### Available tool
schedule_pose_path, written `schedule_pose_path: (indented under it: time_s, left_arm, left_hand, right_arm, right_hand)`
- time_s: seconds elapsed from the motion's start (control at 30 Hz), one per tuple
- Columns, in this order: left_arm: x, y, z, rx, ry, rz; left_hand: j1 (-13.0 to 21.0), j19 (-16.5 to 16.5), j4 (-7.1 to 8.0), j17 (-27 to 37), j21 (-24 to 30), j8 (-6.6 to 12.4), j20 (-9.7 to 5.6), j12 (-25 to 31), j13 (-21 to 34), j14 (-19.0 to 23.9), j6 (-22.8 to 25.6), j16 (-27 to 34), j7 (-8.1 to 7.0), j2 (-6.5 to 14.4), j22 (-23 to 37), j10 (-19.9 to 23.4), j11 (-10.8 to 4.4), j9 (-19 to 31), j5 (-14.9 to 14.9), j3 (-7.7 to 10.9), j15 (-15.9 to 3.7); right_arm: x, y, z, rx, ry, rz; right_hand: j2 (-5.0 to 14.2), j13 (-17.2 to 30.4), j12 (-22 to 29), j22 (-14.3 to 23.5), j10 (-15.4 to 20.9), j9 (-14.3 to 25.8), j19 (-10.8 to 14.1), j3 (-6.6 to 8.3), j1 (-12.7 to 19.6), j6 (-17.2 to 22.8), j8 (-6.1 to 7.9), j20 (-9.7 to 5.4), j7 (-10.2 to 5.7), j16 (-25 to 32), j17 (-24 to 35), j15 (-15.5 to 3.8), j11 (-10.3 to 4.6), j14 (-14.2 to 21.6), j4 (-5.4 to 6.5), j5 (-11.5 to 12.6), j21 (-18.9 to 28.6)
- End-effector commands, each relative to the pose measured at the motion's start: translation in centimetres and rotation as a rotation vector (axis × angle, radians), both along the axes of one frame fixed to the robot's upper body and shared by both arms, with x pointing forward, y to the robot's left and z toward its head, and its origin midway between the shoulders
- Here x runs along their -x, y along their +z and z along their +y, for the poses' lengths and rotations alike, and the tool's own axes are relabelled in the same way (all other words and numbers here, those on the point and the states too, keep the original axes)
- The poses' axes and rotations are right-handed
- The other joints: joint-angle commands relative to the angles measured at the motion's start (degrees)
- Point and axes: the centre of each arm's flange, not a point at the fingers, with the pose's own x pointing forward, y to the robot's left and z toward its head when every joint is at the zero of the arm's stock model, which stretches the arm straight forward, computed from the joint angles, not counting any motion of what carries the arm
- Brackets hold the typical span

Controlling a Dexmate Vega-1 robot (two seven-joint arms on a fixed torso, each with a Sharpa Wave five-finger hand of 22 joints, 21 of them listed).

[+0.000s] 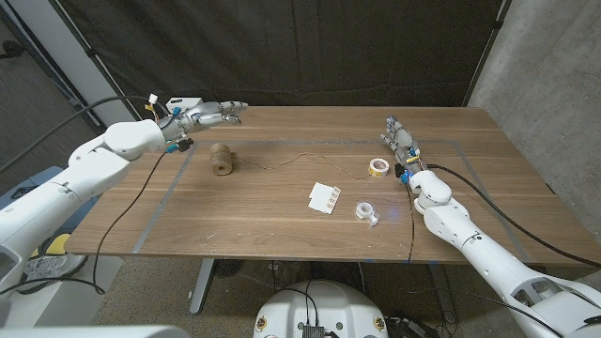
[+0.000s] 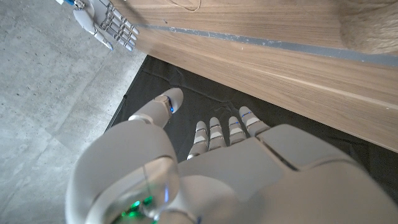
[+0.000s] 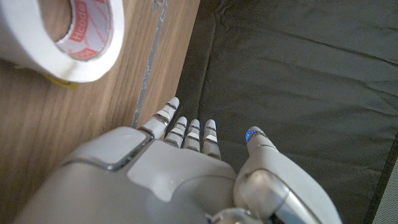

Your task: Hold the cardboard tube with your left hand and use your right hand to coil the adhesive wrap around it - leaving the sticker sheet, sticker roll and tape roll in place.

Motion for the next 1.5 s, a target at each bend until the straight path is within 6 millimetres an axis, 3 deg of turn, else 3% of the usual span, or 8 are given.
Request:
schedule_pose_path:
  time_s: [0.03,0.83,1.5]
  left_arm:
    - [0.7,1.0,0.3,-0.121,0.03,-0.006]
    - [1.2,2.2,-0.4,-0.343,0.065,-0.033]
    - [2.0,4.5,-0.5,-0.574,0.136,-0.068]
  left_hand:
    - [0.84,0.77,0.12,0.1,0.12,0.96,0.14,0.53,0.31,0.69,2.18,0.04,-0.13,-0.72,0.24,1.02,-0.19,0.22,0.36,-0.06,0.08]
    - [3.03,2.03,0.05,0.13,0.24,0.83,-0.11,1.0,0.84,2.46,3.72,0.21,-1.46,-2.27,0.32,2.2,-1.94,0.45,-0.74,-1.02,-0.74]
    - [5.39,2.57,-0.39,0.18,0.12,0.52,-0.5,0.85,1.15,2.51,3.37,-0.02,-2.32,-4.08,0.25,1.73,-2.44,0.56,-2.16,-1.43,-1.24]
  right_arm:
    - [0.3,-0.8,-0.4,-0.014,-0.02,0.01]
    - [-0.1,1.2,-0.6,0.02,-0.032,-0.04]
    - [-0.7,1.3,0.0,0.017,-0.043,-0.032]
  right_hand:
    - [-0.22,0.32,0.04,0.15,-0.27,0.34,-0.22,0.42,0.35,0.05,-0.17,-1.4,-0.11,0.41,0.16,-1.3,-0.04,-0.22,0.07,-0.08,0.25]
    - [-0.18,0.33,0.19,0.16,-0.24,0.36,-0.18,0.53,0.4,0.03,-0.15,-1.53,-0.23,0.51,0.23,-1.45,-0.25,-0.31,-0.19,-0.19,0.3]
    - [-0.13,0.33,0.17,0.16,-0.47,0.37,-0.17,0.62,0.51,-0.02,-0.16,-1.43,-0.31,0.57,0.25,-1.41,-0.24,-0.37,-0.44,-0.25,0.32]
